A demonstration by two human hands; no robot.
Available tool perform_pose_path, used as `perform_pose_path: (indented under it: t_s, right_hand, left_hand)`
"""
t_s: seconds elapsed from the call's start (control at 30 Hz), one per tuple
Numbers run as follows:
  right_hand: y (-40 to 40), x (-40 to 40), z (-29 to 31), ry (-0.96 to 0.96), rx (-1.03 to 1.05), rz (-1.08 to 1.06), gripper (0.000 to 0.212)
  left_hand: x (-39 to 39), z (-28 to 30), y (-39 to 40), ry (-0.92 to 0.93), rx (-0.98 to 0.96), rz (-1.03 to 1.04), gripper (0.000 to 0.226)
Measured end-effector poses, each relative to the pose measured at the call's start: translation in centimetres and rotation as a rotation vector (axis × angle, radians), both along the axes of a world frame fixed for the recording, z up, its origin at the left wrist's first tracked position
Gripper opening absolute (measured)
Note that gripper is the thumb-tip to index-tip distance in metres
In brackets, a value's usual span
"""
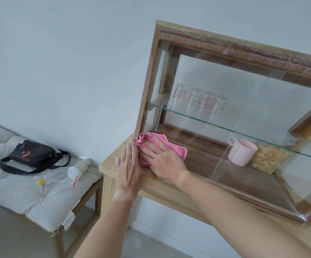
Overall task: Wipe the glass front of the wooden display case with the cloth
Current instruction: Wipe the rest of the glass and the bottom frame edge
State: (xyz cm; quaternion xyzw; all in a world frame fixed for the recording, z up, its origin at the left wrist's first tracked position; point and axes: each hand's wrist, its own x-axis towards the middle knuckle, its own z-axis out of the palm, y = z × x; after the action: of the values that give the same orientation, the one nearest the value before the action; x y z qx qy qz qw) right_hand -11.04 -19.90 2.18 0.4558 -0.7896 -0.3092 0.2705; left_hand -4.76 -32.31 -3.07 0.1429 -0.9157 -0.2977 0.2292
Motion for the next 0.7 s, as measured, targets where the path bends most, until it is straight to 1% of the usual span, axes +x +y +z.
perform_pose_path:
  t_s: [0.13, 0.2, 0.27, 0.4, 0.47, 0.5, 0.6, 0.7]
  right_hand:
    - [0.4, 0.7, -0.9, -0.064, -0.057, -0.041, 0.061]
    - [1.4, 1.3, -1.2, -0.094, -0.095, -0.061, 0.060]
    - [2.6, 1.9, -1.3, -0.136, -0.120, -0.099, 0.060]
    - [6.2, 3.1, -1.8, -0.186, -0.222, -0.162, 0.060]
    - [7.9, 3.8, -2.2, -0.181, -0.297, -0.175, 0.058]
    - [8.8, 4.2, -2.4, -0.213, -0.323, -0.179, 0.057]
    - [12.1, 4.8, -3.2, -0.451, -0.350, -0.175, 0.058]
    - [16.0, 5.4, -3.8, -0.516, -0.398, -0.160, 0.058]
  left_hand:
    - [0.2, 0.1, -0.1, -0.007, 0.009, -0.004, 0.071]
    - [0.4, 0.3, 0.2, -0.024, -0.021, -0.005, 0.071]
    - [0.6, 0.4, 0.5, -0.054, -0.060, 0.032, 0.069]
    - [1.7, 0.6, 2.6, -0.064, -0.078, 0.153, 0.070]
    - [2.2, 0.2, 4.3, -0.076, -0.143, 0.146, 0.068]
    - [2.4, 0.0, 5.3, -0.077, -0.166, 0.127, 0.065]
    - [3.1, -0.6, 9.0, -0.101, -0.201, 0.097, 0.051]
    - [3.9, -1.0, 12.9, -0.117, -0.267, 0.024, 0.047]
